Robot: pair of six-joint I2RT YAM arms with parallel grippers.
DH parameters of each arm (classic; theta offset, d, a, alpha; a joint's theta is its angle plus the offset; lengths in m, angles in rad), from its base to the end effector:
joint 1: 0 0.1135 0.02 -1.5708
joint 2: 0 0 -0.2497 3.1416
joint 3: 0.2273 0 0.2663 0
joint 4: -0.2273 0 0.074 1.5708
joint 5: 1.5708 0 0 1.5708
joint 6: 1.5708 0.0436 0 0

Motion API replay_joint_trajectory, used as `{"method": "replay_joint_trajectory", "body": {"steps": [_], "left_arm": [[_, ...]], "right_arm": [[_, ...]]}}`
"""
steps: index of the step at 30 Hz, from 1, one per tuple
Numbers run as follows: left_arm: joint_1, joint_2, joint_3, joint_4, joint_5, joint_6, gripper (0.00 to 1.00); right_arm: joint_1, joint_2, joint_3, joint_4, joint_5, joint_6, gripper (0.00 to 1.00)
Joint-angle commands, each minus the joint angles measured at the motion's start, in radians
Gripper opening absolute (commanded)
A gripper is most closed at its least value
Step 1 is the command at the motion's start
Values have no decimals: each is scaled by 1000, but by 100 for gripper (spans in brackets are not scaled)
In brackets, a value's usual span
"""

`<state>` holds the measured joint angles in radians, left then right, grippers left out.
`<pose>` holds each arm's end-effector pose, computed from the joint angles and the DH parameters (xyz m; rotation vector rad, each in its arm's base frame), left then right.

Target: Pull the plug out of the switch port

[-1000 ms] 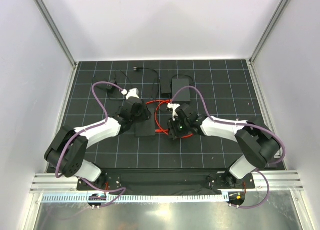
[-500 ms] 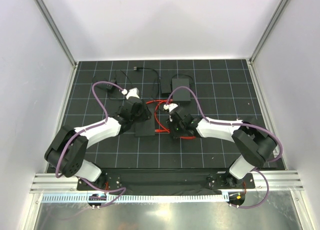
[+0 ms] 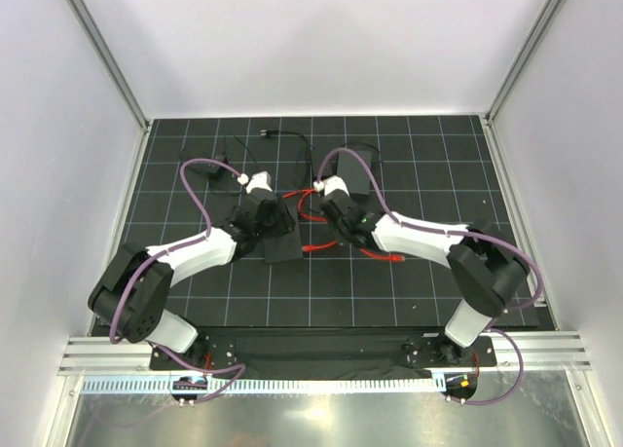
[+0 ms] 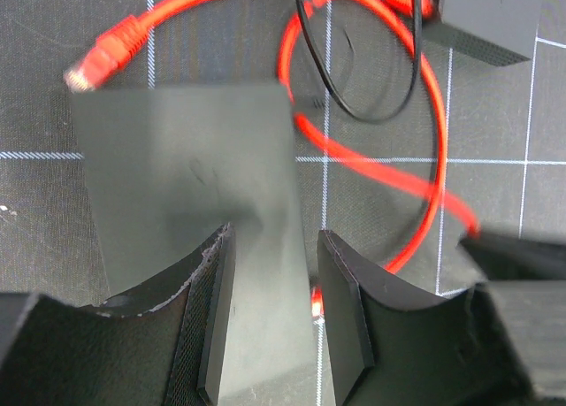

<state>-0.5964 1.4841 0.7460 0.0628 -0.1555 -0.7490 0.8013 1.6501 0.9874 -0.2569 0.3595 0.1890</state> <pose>0.2703 -0.1753 0.1589 -0.2604 2.2803 -0.5466 0.2551 0.2413 0.1588 -0.5844 2.3387 0.0013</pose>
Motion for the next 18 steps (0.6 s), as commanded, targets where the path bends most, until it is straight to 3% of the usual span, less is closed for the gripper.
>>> {"method": "replay_joint_trajectory", "body": {"steps": [1,4,8,14,18], "left_arm": [[-5,4,35,42,4,22,46],[-5,5,36,39,7,23,47],[-5,11,39,37,11,25,47],[-5,19,47,31,13,23,47],[-5,13,46,31,8,25,47]], "right_arm": [[-48,60,125,25,177,-60,1],[-112,129,194,21,159,-66,6],[-171,188,269,-18,101,-85,25],[-188,197,243,-47,69,-74,55],[-188,146,220,-73,32,-5,59]]}}
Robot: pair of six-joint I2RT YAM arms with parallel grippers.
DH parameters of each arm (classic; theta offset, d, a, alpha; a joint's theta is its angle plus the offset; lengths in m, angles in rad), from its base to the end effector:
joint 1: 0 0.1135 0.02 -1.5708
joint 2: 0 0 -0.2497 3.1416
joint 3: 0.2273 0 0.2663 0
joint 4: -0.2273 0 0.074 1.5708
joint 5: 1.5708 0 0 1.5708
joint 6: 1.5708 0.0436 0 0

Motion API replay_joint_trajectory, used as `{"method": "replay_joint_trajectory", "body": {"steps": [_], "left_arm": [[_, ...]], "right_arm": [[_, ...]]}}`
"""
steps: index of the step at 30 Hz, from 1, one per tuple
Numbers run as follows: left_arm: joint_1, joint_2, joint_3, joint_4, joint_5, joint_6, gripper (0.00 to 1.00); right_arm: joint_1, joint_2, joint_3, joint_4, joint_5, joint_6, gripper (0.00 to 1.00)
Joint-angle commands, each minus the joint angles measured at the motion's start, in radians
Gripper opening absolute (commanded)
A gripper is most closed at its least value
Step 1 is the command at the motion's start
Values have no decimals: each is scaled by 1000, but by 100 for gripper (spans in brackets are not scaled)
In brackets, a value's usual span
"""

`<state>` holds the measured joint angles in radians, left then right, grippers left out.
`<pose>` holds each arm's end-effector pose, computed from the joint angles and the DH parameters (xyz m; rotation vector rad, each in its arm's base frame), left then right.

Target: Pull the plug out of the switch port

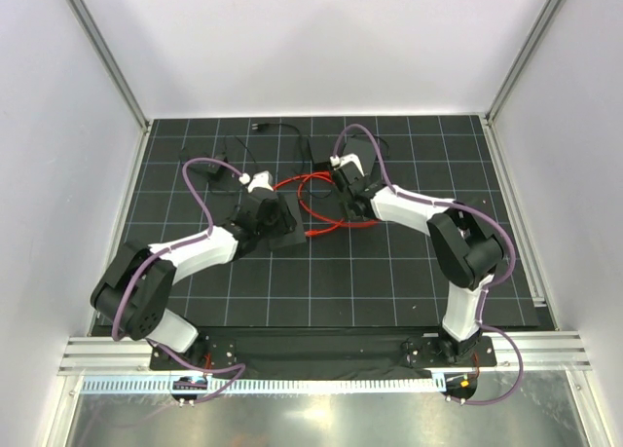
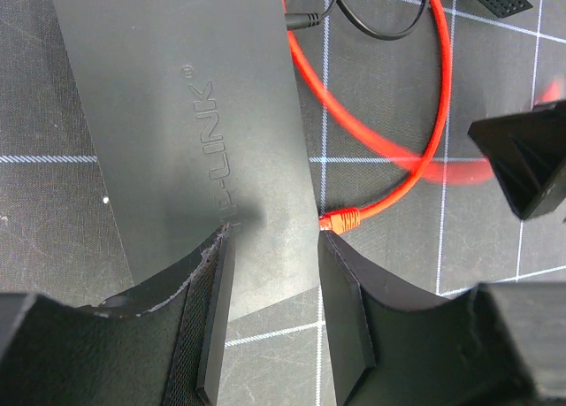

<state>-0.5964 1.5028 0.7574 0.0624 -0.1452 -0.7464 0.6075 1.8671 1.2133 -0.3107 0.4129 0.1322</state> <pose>0.2726 -0.1775 0.1568 -0.2521 2.2918 -0.5505 0.3386 0.2141 0.1485 -0.4169 2.3969 -0.1996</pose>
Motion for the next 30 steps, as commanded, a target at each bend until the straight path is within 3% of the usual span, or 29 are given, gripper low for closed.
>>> {"method": "replay_joint_trajectory", "body": {"steps": [1,6,9,15,17,19,22,26,30], "left_arm": [[-5,-10,33,33,-8,22,46],[-5,-26,33,45,-22,41,46],[-5,-16,45,51,-24,48,47],[-5,14,65,57,-25,42,44],[-5,19,66,56,-34,39,42],[-5,20,68,44,-60,33,39],[-5,30,75,10,-100,12,37],[-5,46,89,-32,-128,-10,30],[-5,56,102,-82,-165,-41,27]], "right_arm": [[6,-95,-8,-27,-25,64,59],[6,-209,-64,-50,-81,233,59],[9,-321,-167,44,-230,329,59],[63,-425,-386,367,-469,628,58],[86,-413,-478,575,-502,717,55],[116,-369,-534,736,-494,829,50],[133,-301,-549,839,-451,937,46],[164,-260,-577,933,-343,1026,44],[186,-260,-596,918,-212,1084,43]]}}
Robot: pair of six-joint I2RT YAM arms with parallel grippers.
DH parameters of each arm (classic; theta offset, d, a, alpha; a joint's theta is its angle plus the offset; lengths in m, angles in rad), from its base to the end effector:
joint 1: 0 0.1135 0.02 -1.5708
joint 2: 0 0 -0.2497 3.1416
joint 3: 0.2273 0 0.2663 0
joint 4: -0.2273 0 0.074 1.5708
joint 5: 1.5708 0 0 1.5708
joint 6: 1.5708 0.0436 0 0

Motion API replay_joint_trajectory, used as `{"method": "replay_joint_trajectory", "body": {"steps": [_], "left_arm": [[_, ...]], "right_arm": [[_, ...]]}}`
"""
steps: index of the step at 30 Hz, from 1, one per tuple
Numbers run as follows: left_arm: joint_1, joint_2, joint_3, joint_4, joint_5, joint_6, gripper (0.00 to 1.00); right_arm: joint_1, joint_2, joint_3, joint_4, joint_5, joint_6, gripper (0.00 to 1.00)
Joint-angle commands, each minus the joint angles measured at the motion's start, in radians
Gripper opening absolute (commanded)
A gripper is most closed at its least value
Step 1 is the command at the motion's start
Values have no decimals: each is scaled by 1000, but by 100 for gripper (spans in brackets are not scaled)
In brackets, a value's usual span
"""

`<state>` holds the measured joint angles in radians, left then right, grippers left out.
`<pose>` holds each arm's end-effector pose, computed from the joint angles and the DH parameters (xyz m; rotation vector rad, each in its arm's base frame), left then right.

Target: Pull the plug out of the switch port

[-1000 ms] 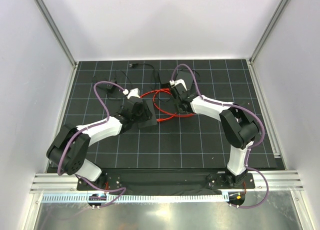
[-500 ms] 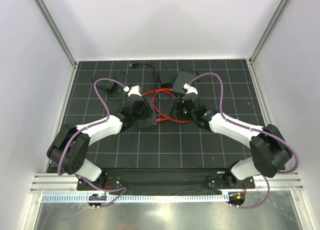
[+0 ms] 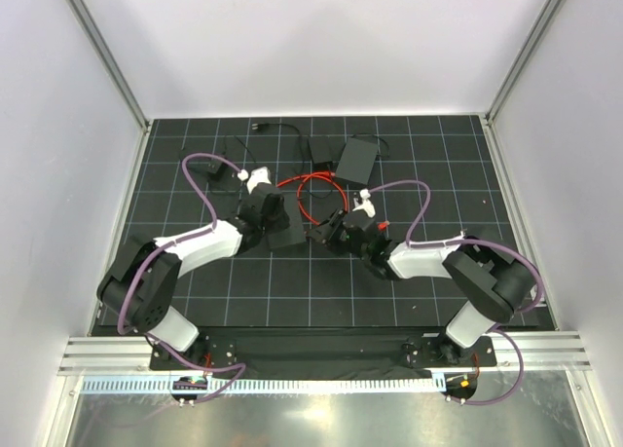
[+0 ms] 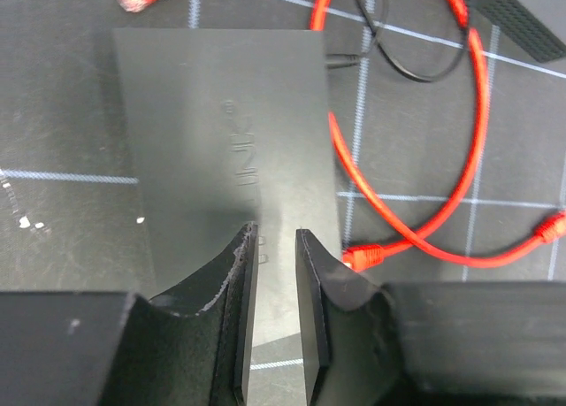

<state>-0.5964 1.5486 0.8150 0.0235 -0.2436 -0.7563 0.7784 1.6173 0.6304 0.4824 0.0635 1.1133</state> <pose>0.2835 -0.1798 0.1582 -0.3112 2.2729 -0.4395 0.2352 0.2280 0.1227 0.4190 2.2244 1.0411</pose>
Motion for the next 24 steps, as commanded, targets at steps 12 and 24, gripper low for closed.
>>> {"method": "replay_joint_trajectory", "body": {"steps": [12,24], "left_arm": [[24,31,65,-115,-59,-83,23],[83,111,115,-189,24,-110,1]], "right_arm": [[15,136,-35,277,167,198,39],[27,263,-63,475,183,238,37]]}}
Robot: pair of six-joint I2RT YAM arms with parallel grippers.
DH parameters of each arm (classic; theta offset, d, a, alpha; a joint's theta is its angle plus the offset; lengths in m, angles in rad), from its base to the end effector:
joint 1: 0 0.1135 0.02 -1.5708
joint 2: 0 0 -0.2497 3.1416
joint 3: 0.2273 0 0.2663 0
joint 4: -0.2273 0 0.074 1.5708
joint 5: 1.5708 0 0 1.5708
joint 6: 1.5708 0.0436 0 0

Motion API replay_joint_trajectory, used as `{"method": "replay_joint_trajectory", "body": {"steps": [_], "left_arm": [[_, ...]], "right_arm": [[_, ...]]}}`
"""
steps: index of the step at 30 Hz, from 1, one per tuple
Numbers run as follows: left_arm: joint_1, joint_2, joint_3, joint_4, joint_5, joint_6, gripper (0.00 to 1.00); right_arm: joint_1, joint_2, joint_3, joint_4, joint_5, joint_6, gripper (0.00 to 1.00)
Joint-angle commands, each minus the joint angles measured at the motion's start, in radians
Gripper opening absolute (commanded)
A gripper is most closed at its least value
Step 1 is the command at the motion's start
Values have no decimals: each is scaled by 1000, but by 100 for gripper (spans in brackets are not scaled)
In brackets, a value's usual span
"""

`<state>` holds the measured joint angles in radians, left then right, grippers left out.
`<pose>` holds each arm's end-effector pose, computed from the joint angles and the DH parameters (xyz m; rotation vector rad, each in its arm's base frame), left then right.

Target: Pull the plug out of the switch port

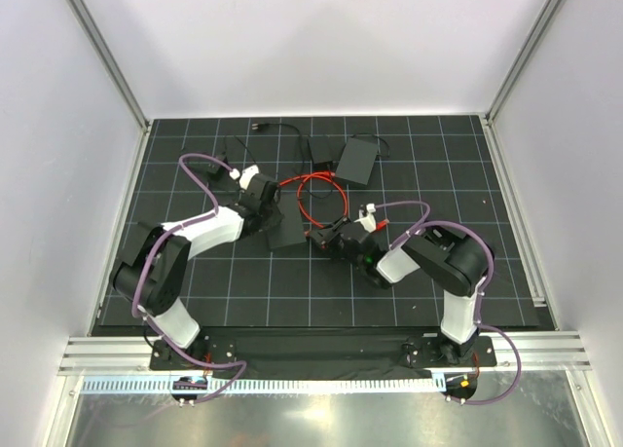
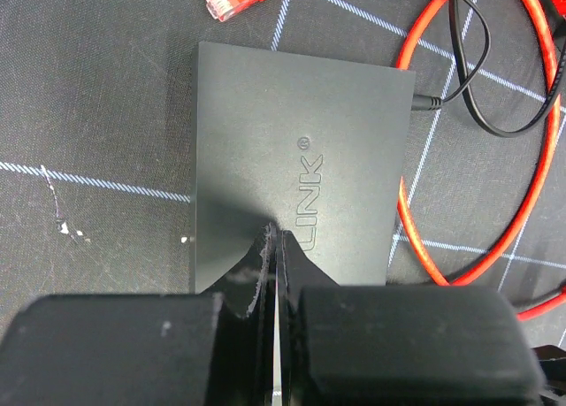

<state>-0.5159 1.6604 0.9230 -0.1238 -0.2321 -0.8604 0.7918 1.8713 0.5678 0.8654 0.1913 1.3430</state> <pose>0.3099 -0.1642 0.1438 -0.5198 2.3757 -0.3529 0.2350 0.2262 0.0681 0.7275 2.0794 1.1229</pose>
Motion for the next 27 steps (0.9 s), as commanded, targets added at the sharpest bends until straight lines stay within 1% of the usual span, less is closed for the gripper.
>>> {"method": "replay_joint_trajectory", "body": {"steps": [1,11,16,20,27], "left_arm": [[2,-4,7,-42,10,-9,1],[7,-5,2,-48,20,-11,0],[7,-14,-4,-39,31,-8,0],[7,-25,-13,-33,36,-2,0],[5,-24,-12,-33,45,9,0]], "right_arm": [[17,17,0,92,59,10,37],[35,60,-5,159,105,76,37],[47,69,-2,147,146,113,36],[58,68,10,92,172,125,34],[57,91,7,110,162,151,33]]}}
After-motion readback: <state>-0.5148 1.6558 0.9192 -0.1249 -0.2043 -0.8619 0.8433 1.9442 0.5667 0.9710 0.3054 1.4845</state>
